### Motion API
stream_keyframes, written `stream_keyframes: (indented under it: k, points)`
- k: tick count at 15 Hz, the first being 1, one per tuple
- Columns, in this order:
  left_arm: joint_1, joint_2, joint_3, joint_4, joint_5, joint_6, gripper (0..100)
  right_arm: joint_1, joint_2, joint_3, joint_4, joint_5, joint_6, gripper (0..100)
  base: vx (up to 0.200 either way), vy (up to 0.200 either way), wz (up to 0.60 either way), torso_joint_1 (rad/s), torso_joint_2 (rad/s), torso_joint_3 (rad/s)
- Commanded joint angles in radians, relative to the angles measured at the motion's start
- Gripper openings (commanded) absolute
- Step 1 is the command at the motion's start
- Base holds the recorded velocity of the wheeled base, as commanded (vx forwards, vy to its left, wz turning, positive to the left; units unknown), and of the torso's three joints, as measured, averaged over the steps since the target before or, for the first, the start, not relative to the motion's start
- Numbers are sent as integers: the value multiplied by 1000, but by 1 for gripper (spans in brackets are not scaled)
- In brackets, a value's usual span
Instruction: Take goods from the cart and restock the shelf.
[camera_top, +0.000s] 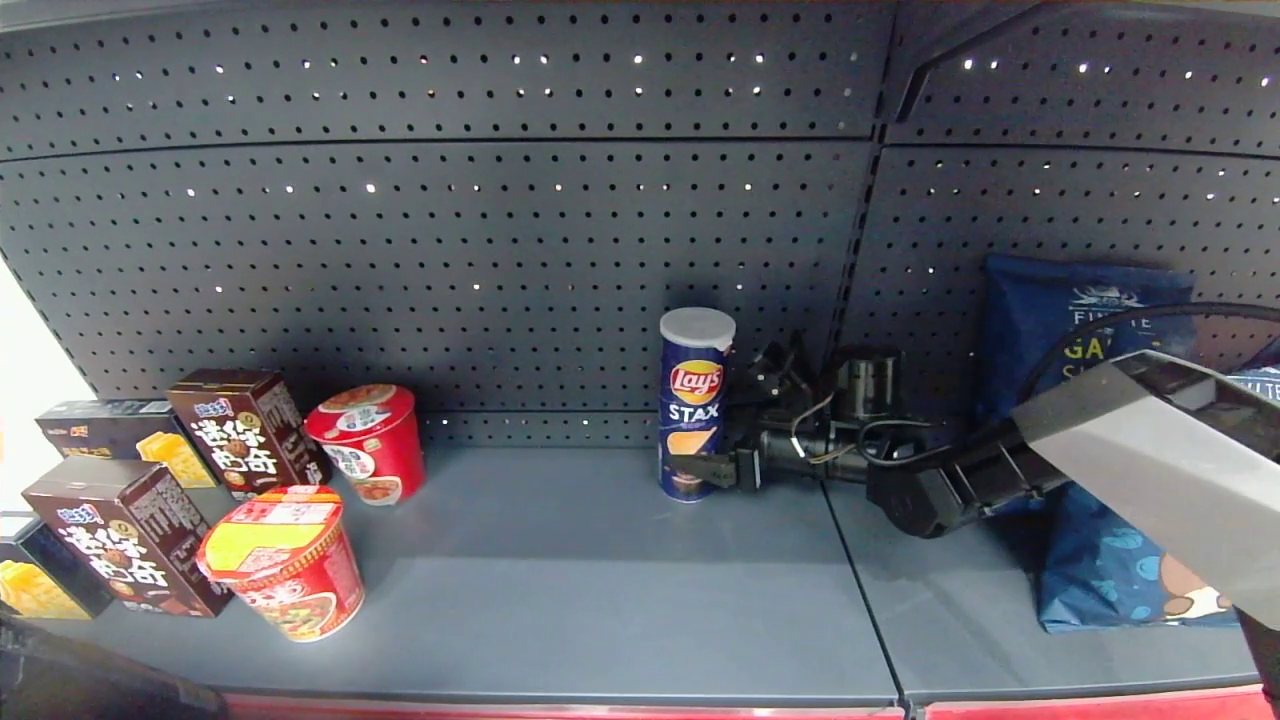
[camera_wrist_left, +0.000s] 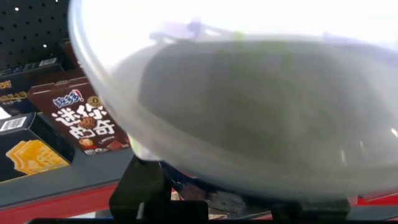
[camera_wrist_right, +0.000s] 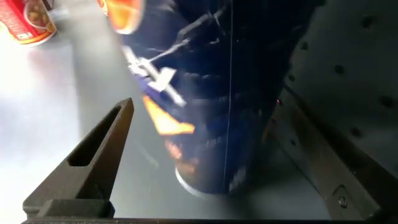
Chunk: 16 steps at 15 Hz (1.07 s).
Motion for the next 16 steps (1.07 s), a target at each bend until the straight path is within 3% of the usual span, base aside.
stream_keyframes:
  k: [1, 7, 8, 12, 16]
  points:
    - [1, -23, -1, 25, 0, 0, 0, 21, 60, -56, 2, 1, 6, 100, 0, 0, 0, 0, 0, 0]
    - [1, -115, -7, 147, 0, 1, 0, 19, 103, -105, -1, 1, 22, 100, 0, 0, 0, 0, 0, 0]
    - [1, -118, -7, 151, 0, 0, 0, 18, 109, -108, -7, 0, 22, 0, 0, 0, 0, 0, 0, 0]
    - [1, -122, -3, 151, 0, 0, 0, 37, 49, -102, 5, -69, 22, 0, 0, 0, 0, 0, 0, 0]
    - [-1, -140, -3, 151, -2, 0, 0, 87, -80, 15, 2, -137, 26, 0, 0, 0, 0, 0, 0, 0]
